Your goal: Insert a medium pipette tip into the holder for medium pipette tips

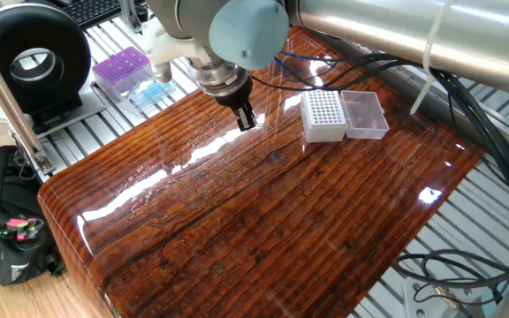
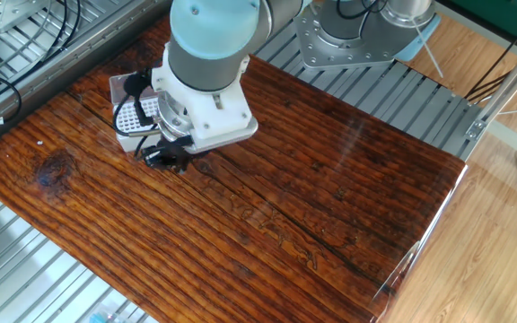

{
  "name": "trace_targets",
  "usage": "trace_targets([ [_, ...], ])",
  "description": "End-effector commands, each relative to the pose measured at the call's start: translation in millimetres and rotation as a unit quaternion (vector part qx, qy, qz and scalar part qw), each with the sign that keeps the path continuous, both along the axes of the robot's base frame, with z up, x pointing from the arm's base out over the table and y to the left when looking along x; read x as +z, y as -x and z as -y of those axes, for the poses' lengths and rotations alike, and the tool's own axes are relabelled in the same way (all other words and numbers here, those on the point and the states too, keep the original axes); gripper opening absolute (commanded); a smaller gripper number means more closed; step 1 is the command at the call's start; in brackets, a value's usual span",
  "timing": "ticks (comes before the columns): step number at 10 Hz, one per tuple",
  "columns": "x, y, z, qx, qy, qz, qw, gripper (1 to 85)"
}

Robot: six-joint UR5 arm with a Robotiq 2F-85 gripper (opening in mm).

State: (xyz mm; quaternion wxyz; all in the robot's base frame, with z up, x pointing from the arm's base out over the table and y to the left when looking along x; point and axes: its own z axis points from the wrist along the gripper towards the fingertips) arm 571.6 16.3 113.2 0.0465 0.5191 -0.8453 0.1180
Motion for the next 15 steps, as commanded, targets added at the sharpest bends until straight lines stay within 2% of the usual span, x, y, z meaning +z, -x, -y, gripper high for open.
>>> trace_targets([
  [1,-4.3,24.8,-36.4,-0.098,-0.067,-0.033,0.9924,1.0],
  [3,-1.5,12.8,-16.0,-0.138,-0.030,0.004,0.9900,1.0],
  [4,3.3,2.0,3.7,-0.147,0.005,0.033,0.9886,1.0],
  [5,10.6,-4.8,25.2,-0.130,0.047,0.048,0.9893,1.0],
  [6,12.3,-12.8,28.0,-0.132,0.050,0.066,0.9879,1.0],
  [7,10.2,-14.3,22.0,-0.130,0.038,0.066,0.9886,1.0],
  [8,9.6,-13.5,20.5,-0.126,0.035,0.063,0.9893,1.0],
  [9,14.9,-14.2,18.8,-0.124,0.028,0.056,0.9903,1.0],
  [10,33.4,-21.3,19.3,-0.114,0.010,0.042,0.9925,1.0],
  [11,51.7,-30.6,17.7,-0.105,-0.018,0.032,0.9938,1.0],
  [13,92.1,-60.4,16.3,-0.076,-0.097,0.047,0.9912,1.0],
  [14,112.6,-66.4,26.1,-0.054,-0.133,0.043,0.9887,1.0],
  [15,122.0,-64.5,44.2,-0.040,-0.147,0.039,0.9876,1.0],
])
